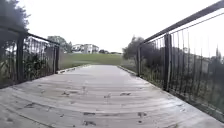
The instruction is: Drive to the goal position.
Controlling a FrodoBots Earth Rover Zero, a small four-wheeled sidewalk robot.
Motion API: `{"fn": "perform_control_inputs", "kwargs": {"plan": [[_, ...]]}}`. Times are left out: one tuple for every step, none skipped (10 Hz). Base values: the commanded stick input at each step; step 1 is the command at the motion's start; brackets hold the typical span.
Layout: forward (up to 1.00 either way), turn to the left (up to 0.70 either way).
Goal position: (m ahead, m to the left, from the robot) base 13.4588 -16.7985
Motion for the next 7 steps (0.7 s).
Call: {"fn": "perform_control_inputs", "kwargs": {"plan": [[0.09,0.00],[0.09,0.00],[0.09,0.00],[0.09,0.00],[0.09,0.00],[0.09,0.00],[0.09,0.00]]}}
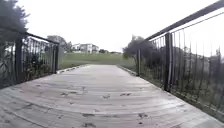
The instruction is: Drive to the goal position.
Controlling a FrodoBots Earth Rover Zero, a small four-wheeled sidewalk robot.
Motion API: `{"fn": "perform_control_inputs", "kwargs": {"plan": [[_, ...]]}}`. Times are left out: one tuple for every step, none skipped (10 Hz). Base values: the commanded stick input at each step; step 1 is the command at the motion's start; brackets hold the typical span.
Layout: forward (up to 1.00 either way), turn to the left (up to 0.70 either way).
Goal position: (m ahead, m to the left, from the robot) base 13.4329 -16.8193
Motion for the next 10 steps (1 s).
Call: {"fn": "perform_control_inputs", "kwargs": {"plan": [[0.09,0.00],[0.09,0.00],[0.09,0.00],[0.09,0.00],[0.09,0.00],[0.09,0.00],[0.09,0.00],[0.09,0.00],[0.09,0.00],[0.09,0.00]]}}
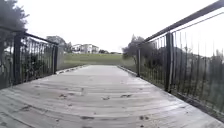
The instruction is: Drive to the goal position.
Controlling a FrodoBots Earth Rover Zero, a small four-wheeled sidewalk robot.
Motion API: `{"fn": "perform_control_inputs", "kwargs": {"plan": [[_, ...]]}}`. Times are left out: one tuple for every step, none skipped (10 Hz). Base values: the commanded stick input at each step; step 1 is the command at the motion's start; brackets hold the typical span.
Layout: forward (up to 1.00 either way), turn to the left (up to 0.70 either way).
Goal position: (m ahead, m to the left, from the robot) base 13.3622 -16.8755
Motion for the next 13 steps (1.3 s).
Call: {"fn": "perform_control_inputs", "kwargs": {"plan": [[0.09,0.00],[0.09,0.00],[0.09,0.00],[0.09,0.00],[0.09,0.00],[0.09,0.00],[0.09,0.00],[0.09,0.00],[0.09,0.00],[0.09,0.00],[0.09,0.00],[0.09,0.00],[0.09,0.00]]}}
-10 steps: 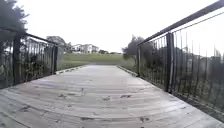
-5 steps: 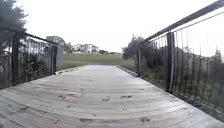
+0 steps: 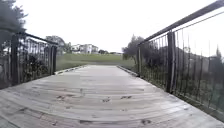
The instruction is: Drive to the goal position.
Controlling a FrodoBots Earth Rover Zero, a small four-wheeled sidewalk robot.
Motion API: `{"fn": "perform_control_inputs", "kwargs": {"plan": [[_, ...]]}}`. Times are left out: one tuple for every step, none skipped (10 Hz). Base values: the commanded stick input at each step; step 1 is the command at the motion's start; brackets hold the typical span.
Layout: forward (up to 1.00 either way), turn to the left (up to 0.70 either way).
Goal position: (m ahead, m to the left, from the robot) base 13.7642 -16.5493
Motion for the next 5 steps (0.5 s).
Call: {"fn": "perform_control_inputs", "kwargs": {"plan": [[0.09,0.00],[0.09,0.00],[0.09,0.00],[0.09,0.00],[0.09,0.00]]}}
